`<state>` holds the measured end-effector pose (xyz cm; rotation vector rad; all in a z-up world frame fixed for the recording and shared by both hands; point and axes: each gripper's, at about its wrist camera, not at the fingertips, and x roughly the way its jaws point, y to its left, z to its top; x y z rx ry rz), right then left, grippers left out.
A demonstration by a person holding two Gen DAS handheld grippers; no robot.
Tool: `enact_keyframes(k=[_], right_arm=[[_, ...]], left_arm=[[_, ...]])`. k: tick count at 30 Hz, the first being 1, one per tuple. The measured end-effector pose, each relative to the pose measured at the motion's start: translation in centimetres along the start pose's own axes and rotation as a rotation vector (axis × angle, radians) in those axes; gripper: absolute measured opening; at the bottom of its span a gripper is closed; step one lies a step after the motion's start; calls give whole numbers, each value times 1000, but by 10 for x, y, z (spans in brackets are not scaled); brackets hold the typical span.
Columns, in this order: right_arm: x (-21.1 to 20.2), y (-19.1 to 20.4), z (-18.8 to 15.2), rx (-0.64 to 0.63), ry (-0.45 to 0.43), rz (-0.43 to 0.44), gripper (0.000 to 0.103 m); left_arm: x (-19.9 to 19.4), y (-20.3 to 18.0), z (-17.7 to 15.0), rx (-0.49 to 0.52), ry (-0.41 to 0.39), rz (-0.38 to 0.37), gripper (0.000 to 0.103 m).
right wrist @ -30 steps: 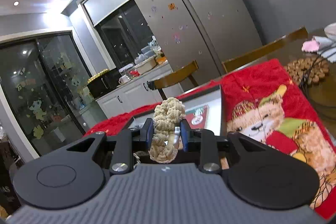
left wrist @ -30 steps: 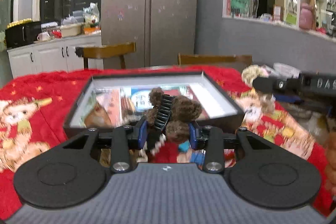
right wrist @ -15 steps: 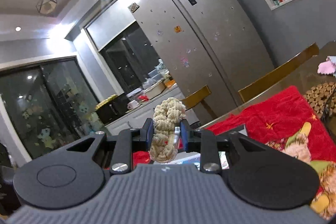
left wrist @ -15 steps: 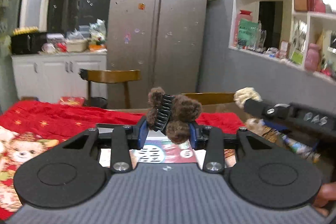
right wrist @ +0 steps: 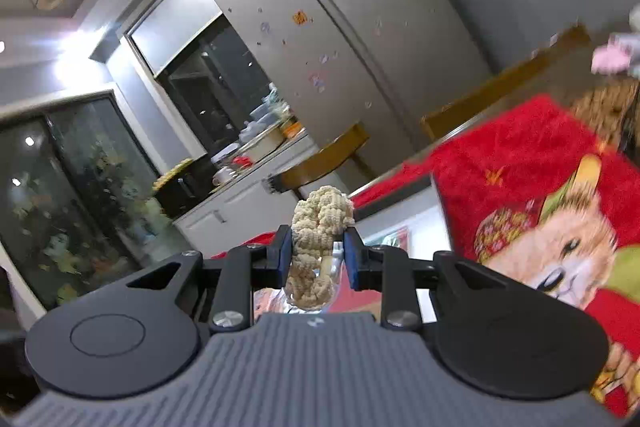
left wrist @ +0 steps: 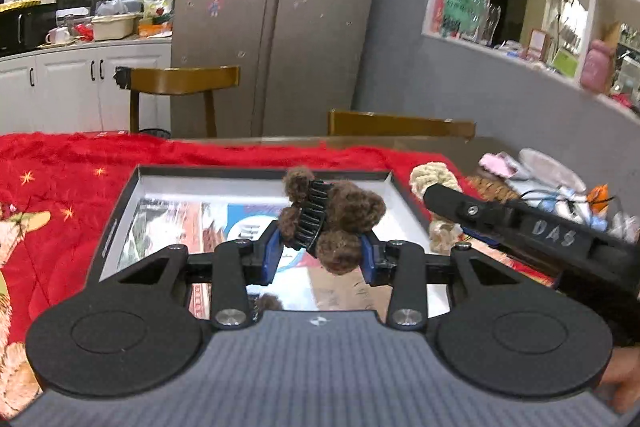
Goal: Organize objects
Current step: 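Lift the pom-pom clip and scrunchie and carry both over the black box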
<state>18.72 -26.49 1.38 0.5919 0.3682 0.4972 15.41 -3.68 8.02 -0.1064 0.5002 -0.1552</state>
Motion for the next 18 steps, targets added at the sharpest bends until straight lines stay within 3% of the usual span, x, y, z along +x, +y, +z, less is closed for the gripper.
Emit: enact_keyframes(k=[4, 9, 18], right_arm=[[-2, -3, -10, -35, 18, 5, 31], [5, -4, -19, -19, 62, 30, 31], [14, -4, -29, -55, 92, -12, 31]], left_arm=[[16, 2, -12, 3, 33, -27, 44], [31, -1, -23, 46, 53, 12, 45], [43, -7, -36, 69, 70, 32, 45]])
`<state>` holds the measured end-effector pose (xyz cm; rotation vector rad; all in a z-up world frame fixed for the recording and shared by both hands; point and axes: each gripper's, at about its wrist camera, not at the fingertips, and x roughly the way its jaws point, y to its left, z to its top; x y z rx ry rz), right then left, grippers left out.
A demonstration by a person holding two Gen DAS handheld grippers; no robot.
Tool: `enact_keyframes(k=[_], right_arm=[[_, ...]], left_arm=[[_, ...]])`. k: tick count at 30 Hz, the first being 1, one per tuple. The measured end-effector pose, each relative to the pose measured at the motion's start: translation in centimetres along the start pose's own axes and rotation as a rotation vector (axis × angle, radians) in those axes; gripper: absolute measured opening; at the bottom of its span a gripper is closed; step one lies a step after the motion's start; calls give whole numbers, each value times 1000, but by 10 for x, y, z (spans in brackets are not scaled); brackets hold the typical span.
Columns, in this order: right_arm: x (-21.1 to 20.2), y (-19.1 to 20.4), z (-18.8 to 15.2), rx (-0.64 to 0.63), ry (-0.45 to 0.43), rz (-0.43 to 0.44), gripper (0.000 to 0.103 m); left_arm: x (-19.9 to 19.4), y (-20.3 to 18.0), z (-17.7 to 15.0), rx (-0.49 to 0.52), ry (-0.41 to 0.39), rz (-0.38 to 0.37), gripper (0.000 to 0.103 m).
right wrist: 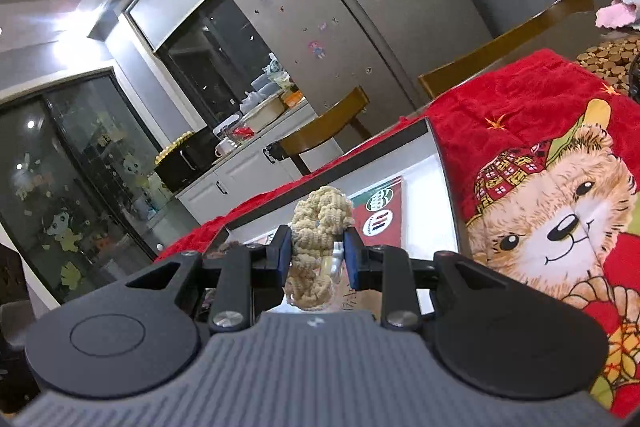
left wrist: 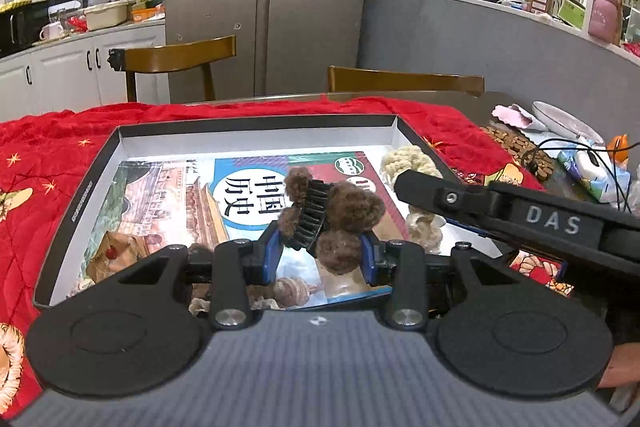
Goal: Organize objects
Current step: 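Lift the pom-pom clip and scrunchie and carry both over the black box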
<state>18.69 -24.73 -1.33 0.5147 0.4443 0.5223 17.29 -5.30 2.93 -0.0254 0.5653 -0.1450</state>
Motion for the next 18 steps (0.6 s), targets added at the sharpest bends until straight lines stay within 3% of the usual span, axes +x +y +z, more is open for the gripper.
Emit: enact_keyframes(k=[5, 18], right_arm=[[-1, 3, -2, -6, 2, -1, 32], [0, 5, 2, -15, 11, 9, 32]], left_arm=[[0, -6, -3, 55, -25, 39, 45], [8, 2, -3, 33, -5, 51, 45]])
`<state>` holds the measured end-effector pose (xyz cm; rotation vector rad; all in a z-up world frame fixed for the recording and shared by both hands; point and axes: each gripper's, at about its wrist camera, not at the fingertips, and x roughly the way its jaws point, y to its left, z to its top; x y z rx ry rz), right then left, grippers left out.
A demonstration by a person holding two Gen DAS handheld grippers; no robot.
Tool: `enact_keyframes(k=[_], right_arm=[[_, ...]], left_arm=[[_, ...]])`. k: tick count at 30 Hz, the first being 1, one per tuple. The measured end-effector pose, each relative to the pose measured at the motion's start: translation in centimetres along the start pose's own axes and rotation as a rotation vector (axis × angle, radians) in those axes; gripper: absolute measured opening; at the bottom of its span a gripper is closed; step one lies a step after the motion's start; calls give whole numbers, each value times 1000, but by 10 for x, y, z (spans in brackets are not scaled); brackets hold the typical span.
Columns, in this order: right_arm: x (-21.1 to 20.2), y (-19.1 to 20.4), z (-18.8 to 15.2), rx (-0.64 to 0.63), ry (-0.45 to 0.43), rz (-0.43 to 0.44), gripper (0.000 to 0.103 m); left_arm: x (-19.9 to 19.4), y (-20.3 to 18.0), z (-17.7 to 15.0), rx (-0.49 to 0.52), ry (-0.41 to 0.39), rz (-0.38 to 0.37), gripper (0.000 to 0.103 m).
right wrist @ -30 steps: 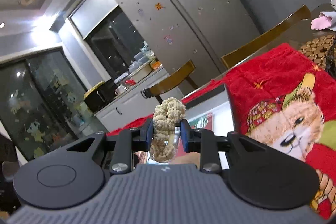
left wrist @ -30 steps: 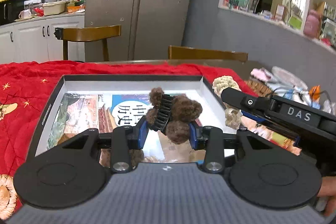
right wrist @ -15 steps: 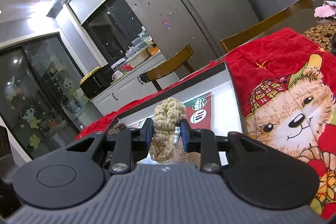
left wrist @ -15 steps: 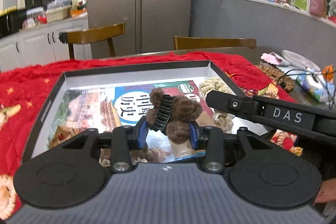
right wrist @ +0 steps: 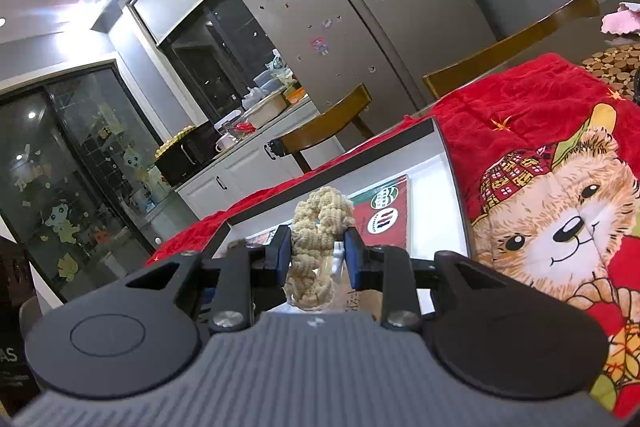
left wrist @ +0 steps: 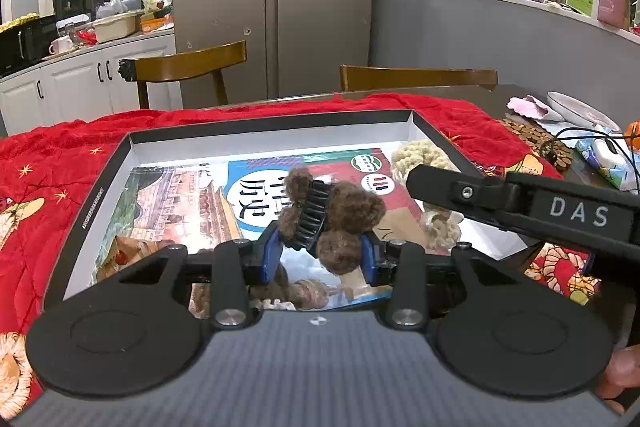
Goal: Organize objects
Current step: 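Lift the pom-pom clip and scrunchie and carry both over the black box, then open both tools to drop the pom-pom clip and scrunchie into the box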
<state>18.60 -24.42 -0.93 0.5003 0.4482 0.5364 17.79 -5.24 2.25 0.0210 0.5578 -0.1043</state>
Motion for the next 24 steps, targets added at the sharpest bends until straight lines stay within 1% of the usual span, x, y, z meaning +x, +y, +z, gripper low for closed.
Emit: enact_keyframes(k=[13, 24], right_arm=[[-1, 8, -4, -58, 1, -14, 32], [0, 8, -5, -70, 7, -19, 33]], left_arm=[[6, 4, -2, -7, 18, 15, 45], [10, 5, -3, -4, 25, 12, 45]])
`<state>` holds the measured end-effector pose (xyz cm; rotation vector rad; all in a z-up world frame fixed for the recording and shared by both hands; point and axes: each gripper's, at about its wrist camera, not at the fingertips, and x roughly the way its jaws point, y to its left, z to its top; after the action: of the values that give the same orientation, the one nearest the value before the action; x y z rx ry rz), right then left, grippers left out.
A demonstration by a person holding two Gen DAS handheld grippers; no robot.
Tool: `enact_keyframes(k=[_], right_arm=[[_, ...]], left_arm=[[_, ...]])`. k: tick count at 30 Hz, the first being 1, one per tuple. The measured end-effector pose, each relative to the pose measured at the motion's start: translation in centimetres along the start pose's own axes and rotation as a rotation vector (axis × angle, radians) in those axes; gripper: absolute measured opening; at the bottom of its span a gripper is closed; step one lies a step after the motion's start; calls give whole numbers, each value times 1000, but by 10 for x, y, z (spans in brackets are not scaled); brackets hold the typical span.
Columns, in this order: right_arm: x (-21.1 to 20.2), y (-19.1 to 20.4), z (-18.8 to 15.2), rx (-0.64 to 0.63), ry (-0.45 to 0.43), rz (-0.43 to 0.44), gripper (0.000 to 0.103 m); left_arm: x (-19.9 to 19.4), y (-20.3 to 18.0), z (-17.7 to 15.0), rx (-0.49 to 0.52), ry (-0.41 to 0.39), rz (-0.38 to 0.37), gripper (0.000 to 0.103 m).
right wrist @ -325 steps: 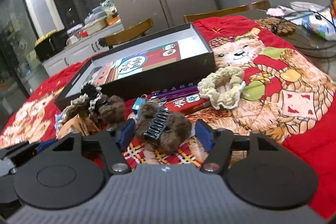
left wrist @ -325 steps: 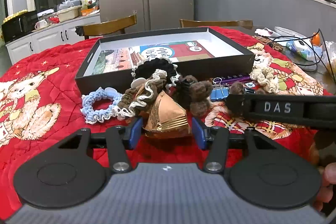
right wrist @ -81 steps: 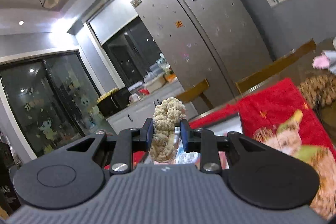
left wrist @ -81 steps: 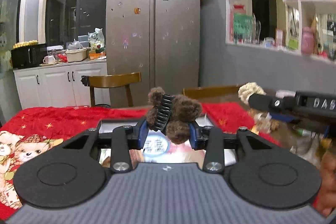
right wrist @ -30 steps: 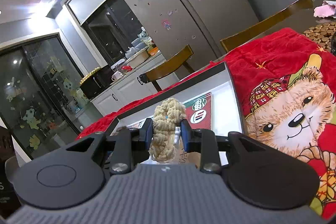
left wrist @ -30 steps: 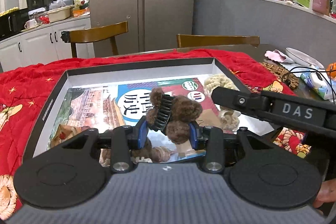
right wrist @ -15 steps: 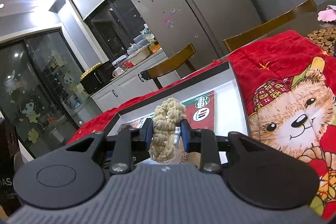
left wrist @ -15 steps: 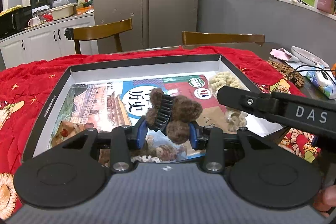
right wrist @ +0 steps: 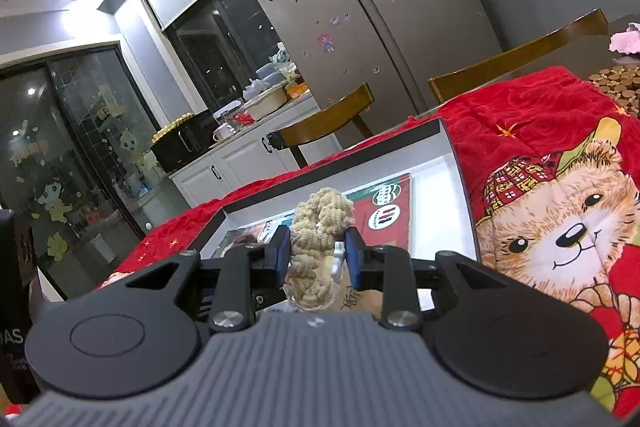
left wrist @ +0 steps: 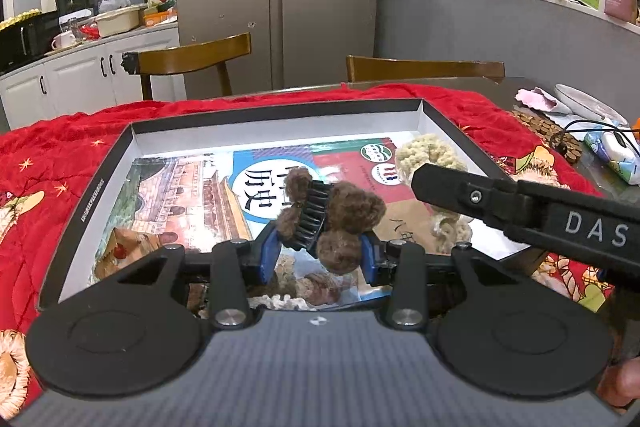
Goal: Organize objects
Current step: 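Open both tools to drop the pom-pom clip and scrunchie into the box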
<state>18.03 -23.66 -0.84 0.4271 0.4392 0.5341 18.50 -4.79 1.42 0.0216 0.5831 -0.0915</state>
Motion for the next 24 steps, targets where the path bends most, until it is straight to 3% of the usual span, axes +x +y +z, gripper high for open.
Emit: enact_keyframes(k=[7, 10, 12, 15, 24], right_arm=[[0, 1, -1, -11, 5, -4, 37], [0, 2, 1, -6, 4, 3, 41], [-2, 2, 2, -4, -1, 6, 58], [-5, 1, 5, 13, -12, 14, 71], [-27, 5, 20, 35, -74, -20, 90]], left_arm=[[1, 1, 1, 4, 14, -21, 55], [1, 0, 2, 10, 18, -20, 65], [0, -5, 3, 27, 14, 16, 71], [-6, -6, 6, 46, -3, 17, 72], [-26, 7, 22, -18, -18, -42, 72]])
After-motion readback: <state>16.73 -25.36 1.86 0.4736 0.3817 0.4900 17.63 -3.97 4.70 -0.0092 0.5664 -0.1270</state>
